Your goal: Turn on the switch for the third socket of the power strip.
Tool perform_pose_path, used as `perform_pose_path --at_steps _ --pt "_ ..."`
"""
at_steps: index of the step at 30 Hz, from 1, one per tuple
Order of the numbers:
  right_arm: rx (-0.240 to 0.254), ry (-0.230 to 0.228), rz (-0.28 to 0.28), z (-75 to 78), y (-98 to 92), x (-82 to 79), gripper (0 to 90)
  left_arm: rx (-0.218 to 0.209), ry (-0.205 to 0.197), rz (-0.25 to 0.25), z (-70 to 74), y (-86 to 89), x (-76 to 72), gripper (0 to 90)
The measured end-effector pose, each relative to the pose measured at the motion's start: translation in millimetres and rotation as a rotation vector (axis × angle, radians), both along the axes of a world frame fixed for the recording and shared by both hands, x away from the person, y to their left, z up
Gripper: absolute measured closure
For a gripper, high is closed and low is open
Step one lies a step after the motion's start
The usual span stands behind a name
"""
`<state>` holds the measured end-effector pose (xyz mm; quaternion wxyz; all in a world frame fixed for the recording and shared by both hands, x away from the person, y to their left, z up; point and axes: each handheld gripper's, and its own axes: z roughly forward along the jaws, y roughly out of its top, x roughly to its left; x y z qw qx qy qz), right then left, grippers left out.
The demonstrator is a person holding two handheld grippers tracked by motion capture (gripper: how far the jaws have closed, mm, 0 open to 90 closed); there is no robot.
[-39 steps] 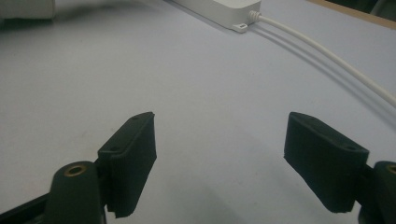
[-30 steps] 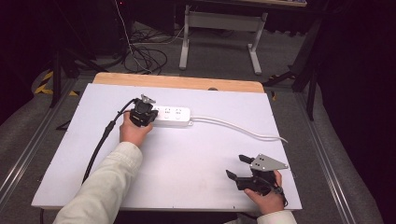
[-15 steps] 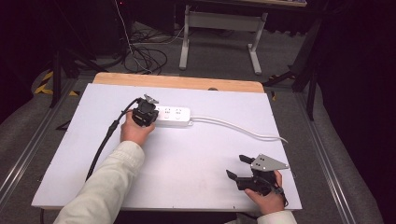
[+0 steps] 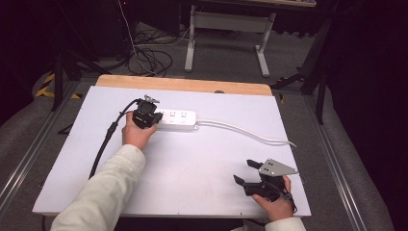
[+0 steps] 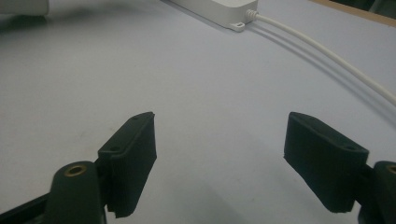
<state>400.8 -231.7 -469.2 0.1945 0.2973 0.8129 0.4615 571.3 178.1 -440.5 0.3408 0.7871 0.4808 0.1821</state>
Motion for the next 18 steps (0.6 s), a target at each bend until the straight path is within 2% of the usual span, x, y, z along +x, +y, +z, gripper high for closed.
perform_pose_path --at_steps 4,9,14,18 --pt "-0.004 -0.001 -0.002 -0.1 0.8 -0.5 25.4 0.008 -0.018 -0.005 8.3 4.2 -5.2 90.0" --pt "-0.005 -0.001 -0.004 0.0 1.1 -0.5 25.4 -0.021 -0.041 -0.007 18.9 6.6 -11.2 90.0" --pt "-0.005 0.001 -0.001 -0.2 1.9 -0.3 25.4 -0.022 -0.057 -0.023 25.0 6.3 -18.1 90.0" --pt "-0.008 -0.001 -0.002 0.1 2.1 -1.0 25.4 -0.041 -0.062 -0.024 30.5 6.6 -21.6 89.4"
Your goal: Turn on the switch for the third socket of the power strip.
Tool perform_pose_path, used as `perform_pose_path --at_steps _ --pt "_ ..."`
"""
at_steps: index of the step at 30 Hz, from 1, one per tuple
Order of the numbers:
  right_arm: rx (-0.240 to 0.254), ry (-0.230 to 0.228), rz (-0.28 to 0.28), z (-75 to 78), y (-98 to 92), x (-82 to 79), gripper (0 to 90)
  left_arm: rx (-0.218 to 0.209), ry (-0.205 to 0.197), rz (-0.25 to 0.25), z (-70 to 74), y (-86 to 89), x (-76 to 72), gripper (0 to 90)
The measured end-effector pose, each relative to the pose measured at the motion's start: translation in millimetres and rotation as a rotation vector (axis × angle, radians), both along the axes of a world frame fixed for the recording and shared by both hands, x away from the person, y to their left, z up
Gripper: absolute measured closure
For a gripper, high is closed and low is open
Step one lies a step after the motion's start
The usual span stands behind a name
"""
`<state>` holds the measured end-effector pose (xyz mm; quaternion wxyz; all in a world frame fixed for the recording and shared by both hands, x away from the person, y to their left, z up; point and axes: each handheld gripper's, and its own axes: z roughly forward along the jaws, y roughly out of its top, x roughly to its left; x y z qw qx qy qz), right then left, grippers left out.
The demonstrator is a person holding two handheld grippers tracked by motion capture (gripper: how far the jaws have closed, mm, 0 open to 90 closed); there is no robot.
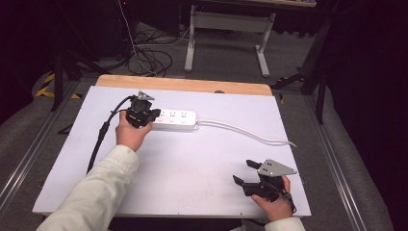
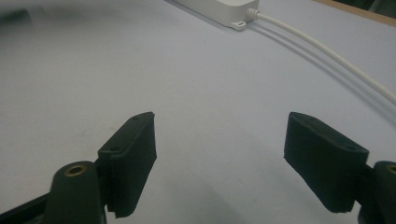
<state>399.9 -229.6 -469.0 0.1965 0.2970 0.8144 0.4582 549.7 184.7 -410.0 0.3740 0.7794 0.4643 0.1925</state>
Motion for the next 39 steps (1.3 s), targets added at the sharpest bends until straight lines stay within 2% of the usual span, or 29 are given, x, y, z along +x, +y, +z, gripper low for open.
perform_pose_path --at_steps 2,5,7,9,11,16,20,22,34,37,39 --pt "0.001 -0.001 -0.001 0.2 -0.3 -0.1 25.4 -0.009 0.014 -0.003 0.1 0.7 0.1 86.6" --pt "0.002 0.0 0.0 0.1 0.0 0.1 25.4 0.019 0.004 -0.006 0.7 2.3 -0.6 85.6" --pt "-0.001 -0.001 0.0 0.0 0.1 0.1 25.4 0.007 0.007 -0.012 1.8 1.9 -2.4 83.1" --pt "0.002 0.0 -0.001 -0.2 -0.3 0.1 25.4 -0.008 0.01 -0.022 3.4 2.1 -3.2 74.7" --pt "0.003 -0.001 -0.003 0.2 -0.7 -0.2 25.4 -0.038 0.023 -0.031 5.7 1.7 -6.1 62.2" --pt "0.005 -0.004 -0.006 0.8 -1.1 -2.1 25.4 -0.051 -0.019 -0.051 17.5 5.3 -18.6 46.0" --pt "0.008 -0.004 -0.009 1.0 -1.2 -2.2 25.4 -0.021 -0.07 -0.08 27.0 10.5 -31.9 40.2" --pt "0.009 -0.001 -0.008 0.4 -1.2 -1.5 25.4 -0.028 -0.093 -0.076 29.9 14.6 -39.7 38.9" --pt "0.009 0.007 -0.011 -0.8 0.0 -0.1 25.4 -0.11 -0.127 -0.121 35.9 48.7 -78.7 30.1" --pt "0.011 0.011 -0.012 -1.1 0.1 0.1 25.4 -0.116 -0.143 -0.141 35.9 56.2 -89.6 28.9" --pt "0.009 0.012 -0.013 -1.3 0.3 0.3 25.4 -0.101 -0.158 -0.153 35.9 59.8 -97.4 27.8"
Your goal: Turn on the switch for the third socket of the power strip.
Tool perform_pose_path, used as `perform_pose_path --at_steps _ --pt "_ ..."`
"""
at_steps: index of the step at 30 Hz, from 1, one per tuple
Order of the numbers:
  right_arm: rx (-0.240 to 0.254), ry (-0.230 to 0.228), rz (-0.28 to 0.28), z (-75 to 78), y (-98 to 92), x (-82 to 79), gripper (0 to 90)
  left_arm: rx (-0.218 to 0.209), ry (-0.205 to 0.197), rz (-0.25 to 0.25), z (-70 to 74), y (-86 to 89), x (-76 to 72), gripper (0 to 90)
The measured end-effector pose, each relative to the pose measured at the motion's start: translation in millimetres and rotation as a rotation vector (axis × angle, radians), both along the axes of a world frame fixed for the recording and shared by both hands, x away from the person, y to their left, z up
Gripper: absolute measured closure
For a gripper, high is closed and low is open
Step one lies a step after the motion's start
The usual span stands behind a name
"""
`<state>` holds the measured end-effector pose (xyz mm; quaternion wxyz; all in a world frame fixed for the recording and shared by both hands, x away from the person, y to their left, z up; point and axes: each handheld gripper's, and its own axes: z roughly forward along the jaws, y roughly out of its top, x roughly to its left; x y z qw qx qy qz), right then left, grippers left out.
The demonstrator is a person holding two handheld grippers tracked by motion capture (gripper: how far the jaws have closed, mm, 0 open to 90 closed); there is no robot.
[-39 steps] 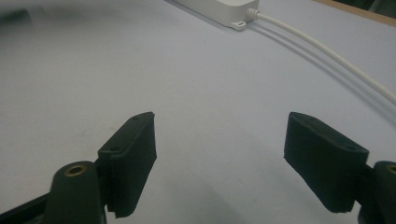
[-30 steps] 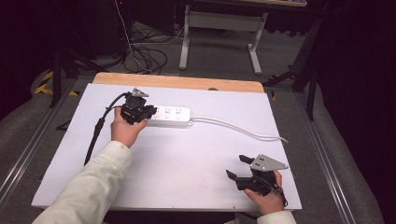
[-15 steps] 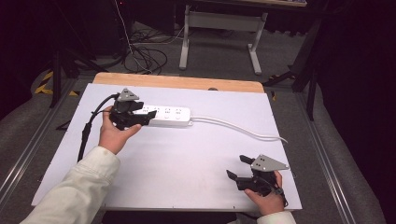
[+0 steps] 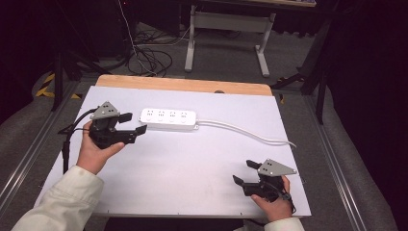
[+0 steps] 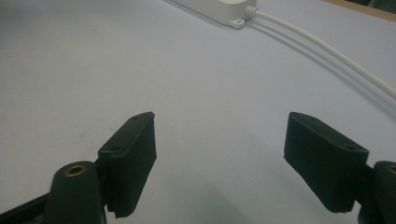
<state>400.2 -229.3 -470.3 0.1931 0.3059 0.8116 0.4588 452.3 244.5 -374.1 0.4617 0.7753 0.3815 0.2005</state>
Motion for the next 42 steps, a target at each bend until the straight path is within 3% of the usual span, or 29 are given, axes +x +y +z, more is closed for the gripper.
perform_pose_path --at_steps 6,15,29,36,42 --pt "-0.001 0.0 -0.001 -0.1 0.3 0.0 25.4 0.024 -0.032 -0.037 -6.6 9.4 -21.4 25.4" --pt "-0.003 0.0 0.0 -0.1 0.6 0.0 25.4 -0.001 -0.02 -0.081 -29.7 21.9 -44.7 20.7" --pt "-0.005 0.001 0.003 -0.1 0.5 -0.3 25.4 -0.047 -0.025 -0.112 -68.8 42.8 -62.6 18.6" --pt "-0.006 0.0 0.005 0.0 0.4 -0.5 25.4 -0.063 -0.013 -0.094 -86.1 51.4 -69.5 17.6" --pt "-0.006 0.0 0.006 -0.1 0.7 -0.4 25.4 -0.009 -0.015 -0.101 -97.4 59.5 -76.5 15.2"
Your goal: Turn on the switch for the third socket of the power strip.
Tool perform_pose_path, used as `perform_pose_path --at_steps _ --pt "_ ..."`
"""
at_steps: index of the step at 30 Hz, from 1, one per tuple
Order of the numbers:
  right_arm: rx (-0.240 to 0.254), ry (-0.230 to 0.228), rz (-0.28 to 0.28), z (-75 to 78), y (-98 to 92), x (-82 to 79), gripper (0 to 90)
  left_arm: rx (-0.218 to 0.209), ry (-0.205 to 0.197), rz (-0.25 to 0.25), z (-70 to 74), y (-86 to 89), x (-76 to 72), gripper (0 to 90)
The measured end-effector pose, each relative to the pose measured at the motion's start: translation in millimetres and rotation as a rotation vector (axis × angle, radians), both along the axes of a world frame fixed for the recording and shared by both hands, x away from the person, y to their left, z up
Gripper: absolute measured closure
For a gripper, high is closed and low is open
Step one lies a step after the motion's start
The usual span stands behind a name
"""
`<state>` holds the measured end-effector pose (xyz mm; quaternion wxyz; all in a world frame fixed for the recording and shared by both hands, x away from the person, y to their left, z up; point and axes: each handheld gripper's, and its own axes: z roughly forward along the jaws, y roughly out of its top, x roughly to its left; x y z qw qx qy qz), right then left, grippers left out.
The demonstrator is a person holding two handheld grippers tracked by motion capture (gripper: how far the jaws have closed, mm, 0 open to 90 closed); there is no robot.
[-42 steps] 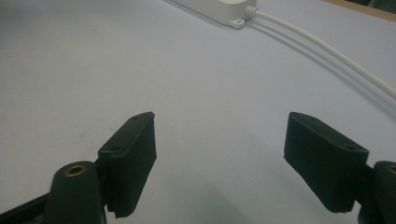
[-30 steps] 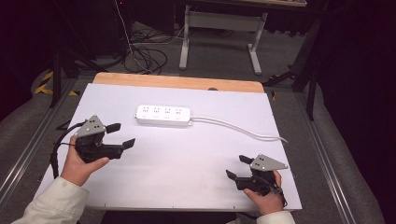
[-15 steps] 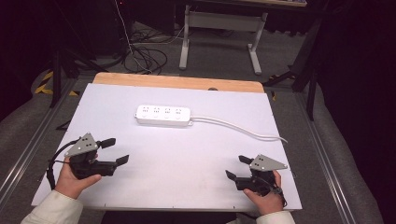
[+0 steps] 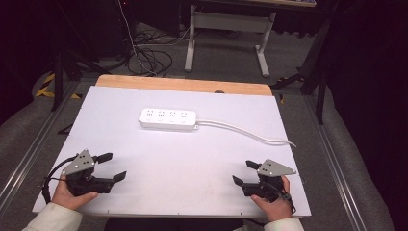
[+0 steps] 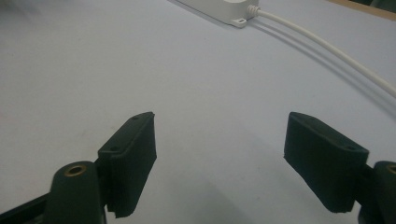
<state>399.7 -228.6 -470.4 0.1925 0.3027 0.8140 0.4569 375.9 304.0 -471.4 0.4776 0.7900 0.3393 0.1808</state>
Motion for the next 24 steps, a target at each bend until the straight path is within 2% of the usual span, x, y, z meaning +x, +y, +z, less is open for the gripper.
perform_pose_path --at_steps 2,5,11,16,20,22,24 --pt "-0.001 0.002 0.0 -0.1 0.3 0.0 25.3 -0.04 0.019 0.01 -2.6 3.4 -3.1 15.2" --pt "-0.001 0.001 0.002 -0.2 0.5 0.0 25.3 -0.073 0.027 0.028 -4.6 7.7 -5.5 15.2" --pt "-0.006 0.002 0.0 -0.6 0.9 0.5 25.3 -0.113 0.067 0.067 -6.8 11.4 -0.9 15.4" --pt "-0.013 0.008 -0.012 -1.3 -0.2 1.4 25.4 -0.107 0.036 0.079 -4.8 8.6 -1.1 15.4" --pt "-0.014 0.009 -0.013 -1.5 0.0 1.6 25.3 -0.047 -0.037 0.067 -1.5 8.0 -5.2 16.0" --pt "-0.017 0.01 -0.012 -1.7 0.3 1.5 25.3 -0.039 -0.044 0.061 -1.4 8.6 -6.5 16.5" --pt "-0.016 0.011 -0.013 -2.0 0.2 1.7 25.4 -0.053 -0.041 0.065 -0.9 9.3 -7.2 15.8"
